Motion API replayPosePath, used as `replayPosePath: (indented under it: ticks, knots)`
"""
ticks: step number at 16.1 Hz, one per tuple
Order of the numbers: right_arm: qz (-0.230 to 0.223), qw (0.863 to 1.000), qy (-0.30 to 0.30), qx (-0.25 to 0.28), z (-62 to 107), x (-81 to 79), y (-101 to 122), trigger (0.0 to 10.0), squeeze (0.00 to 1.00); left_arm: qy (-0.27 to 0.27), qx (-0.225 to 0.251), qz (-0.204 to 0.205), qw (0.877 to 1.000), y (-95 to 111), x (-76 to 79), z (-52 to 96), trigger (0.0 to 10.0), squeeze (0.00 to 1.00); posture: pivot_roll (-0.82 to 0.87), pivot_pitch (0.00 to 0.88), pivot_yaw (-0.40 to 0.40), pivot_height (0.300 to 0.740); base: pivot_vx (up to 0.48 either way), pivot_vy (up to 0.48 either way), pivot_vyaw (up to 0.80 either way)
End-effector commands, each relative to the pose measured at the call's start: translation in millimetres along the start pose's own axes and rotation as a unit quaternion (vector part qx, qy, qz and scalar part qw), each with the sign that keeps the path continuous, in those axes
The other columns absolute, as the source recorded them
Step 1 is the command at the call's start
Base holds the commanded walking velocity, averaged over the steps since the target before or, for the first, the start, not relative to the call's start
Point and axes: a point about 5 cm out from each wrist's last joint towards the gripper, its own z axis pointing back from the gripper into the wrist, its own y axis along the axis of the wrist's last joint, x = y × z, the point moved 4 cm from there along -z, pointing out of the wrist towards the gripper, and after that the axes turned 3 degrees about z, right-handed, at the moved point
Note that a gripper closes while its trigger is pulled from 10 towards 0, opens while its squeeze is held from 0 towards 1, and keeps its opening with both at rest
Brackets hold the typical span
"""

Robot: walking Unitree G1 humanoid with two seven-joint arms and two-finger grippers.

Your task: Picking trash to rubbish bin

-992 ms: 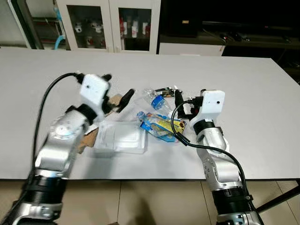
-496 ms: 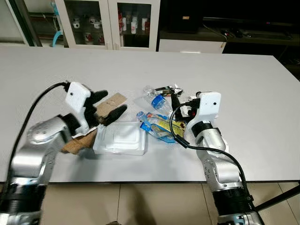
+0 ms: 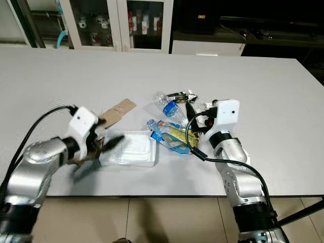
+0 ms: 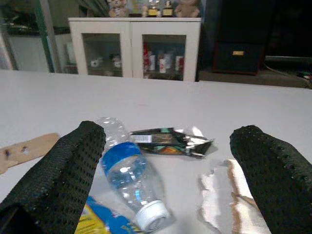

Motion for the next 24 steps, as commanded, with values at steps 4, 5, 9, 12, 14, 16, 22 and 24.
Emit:
replayPosePath:
  ticks: [4,5,9,12,14,16,22,24]
  knots:
    - [-0.005,1.0,0.012,-0.012,3.5,-1.7,-5.1,10.0,0.0,0.02,0.006,0.003,1.0,0.1,-7.8,0.4,10.0,0.0,0.01,0.04,-0.052,0.74,0.0,0.0,0.0]
    - [-0.005,1.0,0.012,-0.012,3.6,-1.6,-5.2,10.0,0.0,0.021,0.007,0.003,1.0,0.3,-8.0,0.4,10.0,0.0,0.01,0.04,-0.052,0.74,0.0,0.0,0.0]
    - [-0.009,1.0,0.028,-0.012,2.6,-7.9,-4.5,10.0,0.0,0.124,0.014,0.03,0.992,4.8,-35.0,-10.5,10.0,0.0,0.01,0.025,-0.055,0.74,0.0,0.0,0.0]
    - [-0.012,0.999,0.039,-0.012,3.3,-11.9,-4.0,10.0,0.0,0.104,0.019,0.03,0.994,6.8,-28.1,-20.4,10.0,0.0,0.01,0.021,-0.058,0.74,0.0,0.0,0.0]
    - [-0.009,0.998,0.053,-0.014,4.0,-14.8,-4.0,10.0,0.0,0.071,0.005,0.02,0.997,4.8,-22.7,-25.4,10.0,0.0,0.0,0.024,-0.056,0.74,0.0,0.0,0.0]
    - [-0.011,0.998,0.054,-0.015,4.3,-14.8,-4.5,10.0,0.0,0.1,-0.024,0.012,0.995,1.1,-31.2,-26.6,10.0,0.0,0.0,0.03,-0.054,0.74,0.0,0.0,0.0]
    - [-0.021,0.998,0.063,-0.024,5.6,-18.6,-7.3,10.0,0.0,0.111,-0.052,0.025,0.992,1.5,-36.4,-26.3,10.0,0.0,0.0,0.05,-0.052,0.74,0.0,0.0,0.0]
    - [-0.021,0.997,0.063,-0.024,5.0,-18.0,-6.7,10.0,0.0,0.089,-0.08,0.024,0.993,-7.3,-30.4,-25.0,10.0,0.0,0.0,0.055,-0.051,0.74,0.0,0.0,0.0]
